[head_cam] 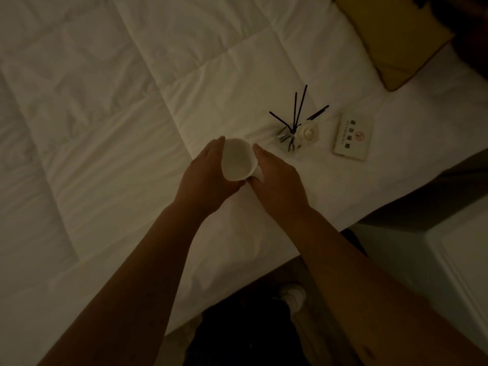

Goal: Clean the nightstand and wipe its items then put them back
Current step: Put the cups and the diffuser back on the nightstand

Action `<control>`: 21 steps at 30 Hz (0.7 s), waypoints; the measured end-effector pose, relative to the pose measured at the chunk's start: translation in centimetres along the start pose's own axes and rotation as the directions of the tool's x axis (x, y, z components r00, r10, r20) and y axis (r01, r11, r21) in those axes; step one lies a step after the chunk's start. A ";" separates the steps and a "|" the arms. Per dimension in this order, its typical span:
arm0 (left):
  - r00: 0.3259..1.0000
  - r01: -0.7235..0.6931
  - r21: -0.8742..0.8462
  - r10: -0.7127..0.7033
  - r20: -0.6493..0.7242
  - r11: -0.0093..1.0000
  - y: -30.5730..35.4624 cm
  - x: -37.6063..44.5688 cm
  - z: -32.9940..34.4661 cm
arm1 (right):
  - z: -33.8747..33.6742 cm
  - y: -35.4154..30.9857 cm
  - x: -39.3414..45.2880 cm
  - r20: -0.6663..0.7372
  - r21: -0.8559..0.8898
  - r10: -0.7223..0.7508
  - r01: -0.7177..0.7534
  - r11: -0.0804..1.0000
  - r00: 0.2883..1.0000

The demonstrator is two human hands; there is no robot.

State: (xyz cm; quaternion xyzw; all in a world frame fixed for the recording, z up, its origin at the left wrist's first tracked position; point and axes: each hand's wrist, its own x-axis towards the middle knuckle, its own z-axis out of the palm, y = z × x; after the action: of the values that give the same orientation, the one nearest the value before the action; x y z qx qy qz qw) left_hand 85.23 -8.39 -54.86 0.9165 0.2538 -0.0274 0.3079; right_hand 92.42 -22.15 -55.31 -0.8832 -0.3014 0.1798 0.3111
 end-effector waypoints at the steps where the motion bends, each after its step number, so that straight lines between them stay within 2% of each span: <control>1: 1.000 -0.016 -0.003 0.016 -0.005 1.000 0.4 -0.4 -0.1 | -0.2 0.0 -0.5 0.006 -0.008 -0.017 0.017 1.000 1.000; 6: 0.994 -0.097 -0.031 0.098 0.040 0.995 4.2 -2.5 -0.1 | -2.4 1.0 -4.1 -0.055 -0.024 0.022 -0.024 0.999 0.998; 10: 0.970 -0.235 -0.053 0.238 0.058 0.971 8.4 -4.7 1.6 | -4.9 3.4 -8.6 -0.121 -0.064 0.074 -0.082 0.995 0.990; 12: 0.959 -0.250 -0.054 0.255 0.126 0.967 10.1 -5.8 2.7 | -5.7 4.7 -10.8 -0.124 -0.018 0.124 -0.127 0.992 0.984; 13: 0.938 -0.288 -0.064 0.295 0.181 0.955 13.0 -6.2 4.3 | -7.7 6.4 -13.0 -0.159 0.006 0.190 -0.191 0.982 0.969; 16: 0.886 -0.402 -0.039 0.399 0.237 0.915 16.1 -6.8 7.0 | -9.8 9.0 -16.5 -0.200 0.066 0.332 -0.325 0.943 0.922; 19: 0.798 -0.460 -0.138 0.477 0.369 0.877 22.5 -7.5 10.6 | -13.9 12.7 -21.2 -0.286 0.109 0.467 -0.456 0.883 0.836; 21: 0.737 -0.453 -0.239 0.511 0.441 0.859 26.7 -8.0 13.4 | -16.4 15.3 -24.0 -0.360 0.103 0.508 -0.508 0.855 0.783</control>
State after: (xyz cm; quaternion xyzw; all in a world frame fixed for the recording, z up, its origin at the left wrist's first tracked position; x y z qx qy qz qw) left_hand 92.54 -37.88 -49.36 0.8937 -0.0777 -0.1632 0.4107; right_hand 89.09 -54.37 -50.03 -0.9491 0.0124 0.0849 0.3029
